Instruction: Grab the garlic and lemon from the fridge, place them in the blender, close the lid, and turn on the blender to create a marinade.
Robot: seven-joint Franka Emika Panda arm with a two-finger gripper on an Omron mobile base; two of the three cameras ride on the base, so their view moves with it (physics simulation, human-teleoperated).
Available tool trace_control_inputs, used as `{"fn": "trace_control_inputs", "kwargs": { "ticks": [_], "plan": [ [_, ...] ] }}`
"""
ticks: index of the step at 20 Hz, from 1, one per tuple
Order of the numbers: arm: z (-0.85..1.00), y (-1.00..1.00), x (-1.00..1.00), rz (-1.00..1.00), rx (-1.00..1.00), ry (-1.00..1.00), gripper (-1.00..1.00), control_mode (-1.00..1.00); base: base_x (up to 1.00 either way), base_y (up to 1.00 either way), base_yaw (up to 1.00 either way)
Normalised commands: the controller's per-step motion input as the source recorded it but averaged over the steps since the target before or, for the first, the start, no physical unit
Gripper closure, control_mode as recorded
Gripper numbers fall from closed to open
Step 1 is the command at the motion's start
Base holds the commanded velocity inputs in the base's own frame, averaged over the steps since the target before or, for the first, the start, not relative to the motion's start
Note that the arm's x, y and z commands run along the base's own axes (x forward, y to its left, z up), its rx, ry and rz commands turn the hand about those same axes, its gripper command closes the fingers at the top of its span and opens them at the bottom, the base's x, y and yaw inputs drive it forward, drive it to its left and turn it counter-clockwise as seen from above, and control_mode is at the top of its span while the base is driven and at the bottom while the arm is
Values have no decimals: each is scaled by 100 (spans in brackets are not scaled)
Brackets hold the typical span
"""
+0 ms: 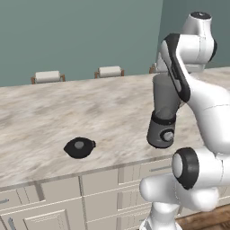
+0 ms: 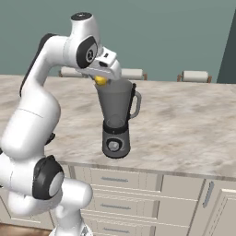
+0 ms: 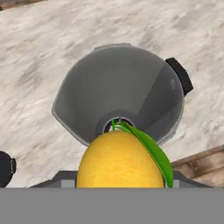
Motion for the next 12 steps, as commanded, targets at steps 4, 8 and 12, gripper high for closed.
{"fn": "trace_control_inputs", "kwargs": {
  "ticks": [4, 8, 12],
  "plan": [
    [-61, -42, 61, 0, 0, 32, 100, -100, 0, 0, 0],
    [-45, -21, 31, 0, 0, 24, 100, -100, 0, 0, 0],
    [-33, -1, 17, 0, 0, 8, 100, -100, 0, 0, 0]
  ]
}}
